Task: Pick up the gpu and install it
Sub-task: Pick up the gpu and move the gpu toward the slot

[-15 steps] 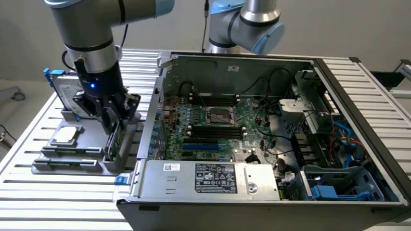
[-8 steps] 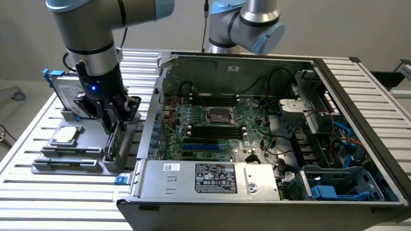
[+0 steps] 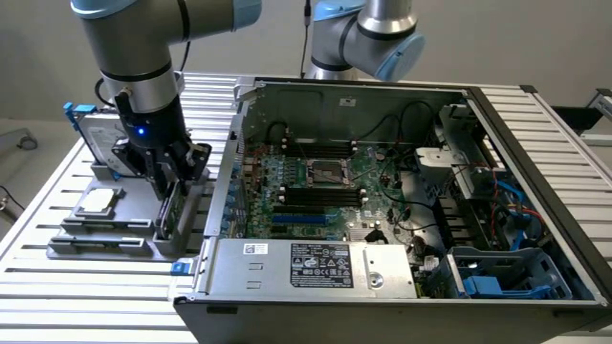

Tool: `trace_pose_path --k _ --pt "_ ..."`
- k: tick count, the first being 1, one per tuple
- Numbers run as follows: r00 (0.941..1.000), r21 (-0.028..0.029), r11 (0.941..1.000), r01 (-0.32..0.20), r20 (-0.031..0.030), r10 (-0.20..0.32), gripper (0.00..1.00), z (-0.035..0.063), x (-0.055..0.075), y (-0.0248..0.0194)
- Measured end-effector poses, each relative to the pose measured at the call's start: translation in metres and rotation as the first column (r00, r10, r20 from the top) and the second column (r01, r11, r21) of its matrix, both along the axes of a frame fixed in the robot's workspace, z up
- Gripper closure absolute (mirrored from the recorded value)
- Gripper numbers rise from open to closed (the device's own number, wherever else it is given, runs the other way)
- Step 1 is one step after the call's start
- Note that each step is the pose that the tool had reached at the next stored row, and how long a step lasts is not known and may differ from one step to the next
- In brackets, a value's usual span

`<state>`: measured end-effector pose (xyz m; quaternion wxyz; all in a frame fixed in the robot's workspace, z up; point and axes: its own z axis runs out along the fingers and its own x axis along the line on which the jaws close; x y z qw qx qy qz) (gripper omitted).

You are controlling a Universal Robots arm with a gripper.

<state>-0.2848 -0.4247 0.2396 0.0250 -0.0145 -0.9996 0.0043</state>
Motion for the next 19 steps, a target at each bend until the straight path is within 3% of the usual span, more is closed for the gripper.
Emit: trace_pose_path --k 5,8,9,19 --pt "1.0000 0.0002 1.0000 0.005 0.0002 -0.005 0.56 0.0002 0.0002 0.0000" --pt "1.0000 0.0001 1.0000 0.008 0.0000 -0.008 0.64 0.0003 0.0001 0.0000" --pt "1.0000 0.0001 1.0000 0.010 0.0000 -0.010 0.71 0.0003 0.0001 0.0000" --pt "0.9999 -0.0001 0.9999 0.015 -0.0001 -0.015 0.74 0.0004 0.0001 0.0000"
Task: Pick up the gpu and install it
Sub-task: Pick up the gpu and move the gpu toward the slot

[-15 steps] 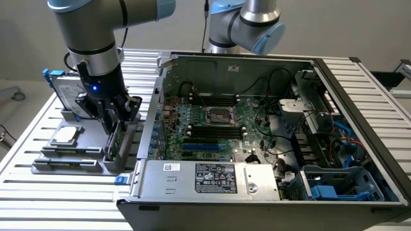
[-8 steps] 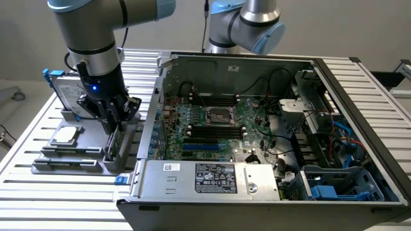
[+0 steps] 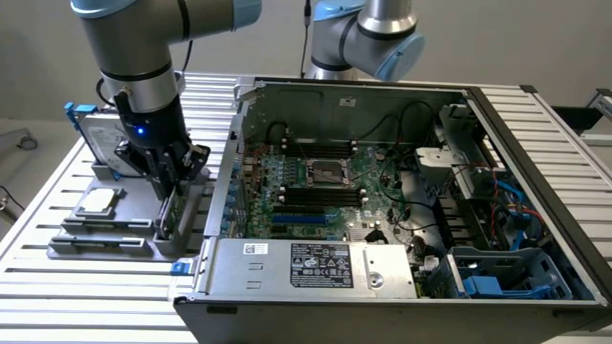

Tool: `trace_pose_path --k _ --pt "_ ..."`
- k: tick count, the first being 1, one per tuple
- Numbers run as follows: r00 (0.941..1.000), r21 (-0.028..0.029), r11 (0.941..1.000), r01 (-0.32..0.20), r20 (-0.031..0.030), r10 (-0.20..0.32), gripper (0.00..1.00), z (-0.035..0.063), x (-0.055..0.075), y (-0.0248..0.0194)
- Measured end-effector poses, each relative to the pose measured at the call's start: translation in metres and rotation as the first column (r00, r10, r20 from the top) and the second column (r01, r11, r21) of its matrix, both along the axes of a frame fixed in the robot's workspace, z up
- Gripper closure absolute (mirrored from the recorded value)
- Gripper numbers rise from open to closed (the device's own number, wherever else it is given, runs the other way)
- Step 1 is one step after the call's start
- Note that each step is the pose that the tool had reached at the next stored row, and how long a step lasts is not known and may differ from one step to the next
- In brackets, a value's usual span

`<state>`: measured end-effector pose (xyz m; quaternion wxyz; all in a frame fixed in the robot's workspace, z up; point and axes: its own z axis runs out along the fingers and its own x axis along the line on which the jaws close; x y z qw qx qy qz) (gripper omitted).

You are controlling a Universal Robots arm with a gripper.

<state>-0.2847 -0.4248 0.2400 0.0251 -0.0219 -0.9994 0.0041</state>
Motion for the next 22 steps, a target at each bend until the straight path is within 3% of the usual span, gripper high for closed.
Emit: trace_pose_path --k 10,22 --pt "1.0000 0.0006 1.0000 0.000 0.0003 0.000 0.74 0.0040 0.000 0.0000" --pt "1.0000 0.0019 1.0000 0.000 0.0001 0.000 0.74 0.0539 -0.001 0.0000"
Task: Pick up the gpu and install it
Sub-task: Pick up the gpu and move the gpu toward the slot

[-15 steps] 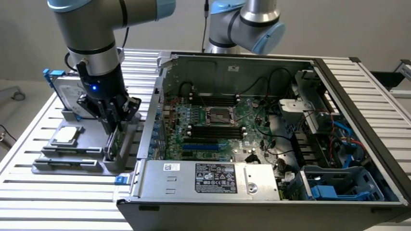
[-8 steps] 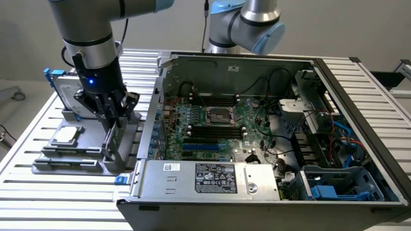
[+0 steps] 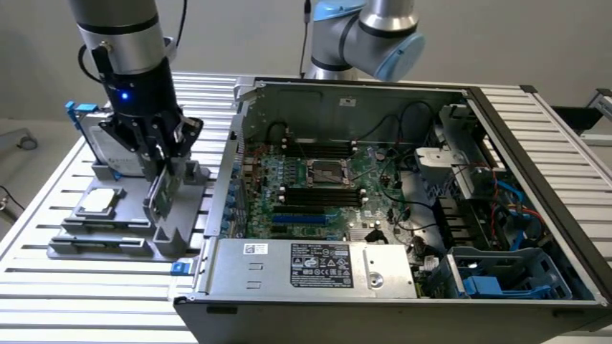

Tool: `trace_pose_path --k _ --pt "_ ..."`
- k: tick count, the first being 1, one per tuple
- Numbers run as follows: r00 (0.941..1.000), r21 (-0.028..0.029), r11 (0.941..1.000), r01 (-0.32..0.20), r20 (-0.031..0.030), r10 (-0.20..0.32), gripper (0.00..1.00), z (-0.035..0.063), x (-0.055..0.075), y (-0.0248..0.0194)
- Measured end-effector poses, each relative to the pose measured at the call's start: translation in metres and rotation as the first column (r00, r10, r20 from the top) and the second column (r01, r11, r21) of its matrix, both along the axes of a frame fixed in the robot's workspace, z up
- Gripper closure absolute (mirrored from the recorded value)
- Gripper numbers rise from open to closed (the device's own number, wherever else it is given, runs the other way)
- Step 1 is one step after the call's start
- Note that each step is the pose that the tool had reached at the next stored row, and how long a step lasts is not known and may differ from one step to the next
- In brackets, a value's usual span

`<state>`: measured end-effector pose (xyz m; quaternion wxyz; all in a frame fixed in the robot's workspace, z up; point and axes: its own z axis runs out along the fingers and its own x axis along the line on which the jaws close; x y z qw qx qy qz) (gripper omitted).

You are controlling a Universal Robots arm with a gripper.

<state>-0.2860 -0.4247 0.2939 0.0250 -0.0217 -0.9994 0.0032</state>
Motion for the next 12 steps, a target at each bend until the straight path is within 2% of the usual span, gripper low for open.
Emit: trace_pose_path --k 9,12 --pt "1.0000 0.0001 1.0000 0.000 0.0000 0.000 0.74 0.0409 0.000 0.0000" --pt "1.0000 0.0021 1.0000 0.000 0.0000 0.000 0.74 0.0546 0.006 0.0000"
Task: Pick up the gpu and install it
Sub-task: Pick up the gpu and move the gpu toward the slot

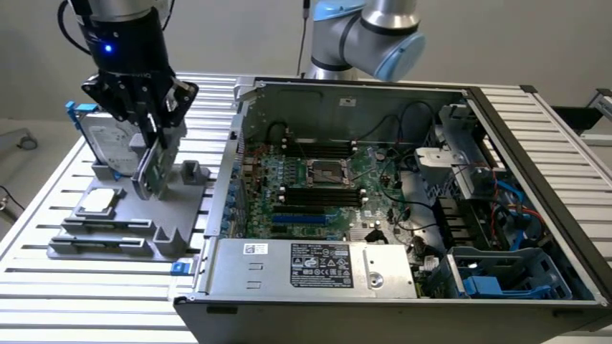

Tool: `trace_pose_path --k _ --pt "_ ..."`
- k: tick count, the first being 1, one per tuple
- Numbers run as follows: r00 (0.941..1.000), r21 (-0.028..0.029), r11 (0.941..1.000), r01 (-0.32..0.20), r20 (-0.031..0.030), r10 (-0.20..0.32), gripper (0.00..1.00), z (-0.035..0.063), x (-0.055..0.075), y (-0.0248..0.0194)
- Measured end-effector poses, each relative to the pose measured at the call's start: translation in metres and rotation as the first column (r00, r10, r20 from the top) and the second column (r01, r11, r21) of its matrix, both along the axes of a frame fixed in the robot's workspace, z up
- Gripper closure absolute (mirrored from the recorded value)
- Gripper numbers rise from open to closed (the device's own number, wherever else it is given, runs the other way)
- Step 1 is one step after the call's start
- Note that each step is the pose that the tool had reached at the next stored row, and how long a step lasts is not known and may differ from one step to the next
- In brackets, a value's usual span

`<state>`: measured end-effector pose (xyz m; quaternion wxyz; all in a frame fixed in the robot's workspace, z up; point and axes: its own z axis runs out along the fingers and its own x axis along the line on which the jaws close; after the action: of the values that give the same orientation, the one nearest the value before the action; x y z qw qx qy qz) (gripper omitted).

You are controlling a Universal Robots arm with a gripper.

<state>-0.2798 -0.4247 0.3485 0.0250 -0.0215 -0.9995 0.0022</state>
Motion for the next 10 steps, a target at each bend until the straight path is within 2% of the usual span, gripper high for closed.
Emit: trace_pose_path --k 5,10 --pt "1.0000 0.0063 1.0000 -0.002 -0.0004 0.002 0.74 0.0223 0.019 -0.0002" --pt "1.0000 0.0096 0.9999 -0.003 -0.0025 0.003 0.74 0.0452 0.040 -0.0010"
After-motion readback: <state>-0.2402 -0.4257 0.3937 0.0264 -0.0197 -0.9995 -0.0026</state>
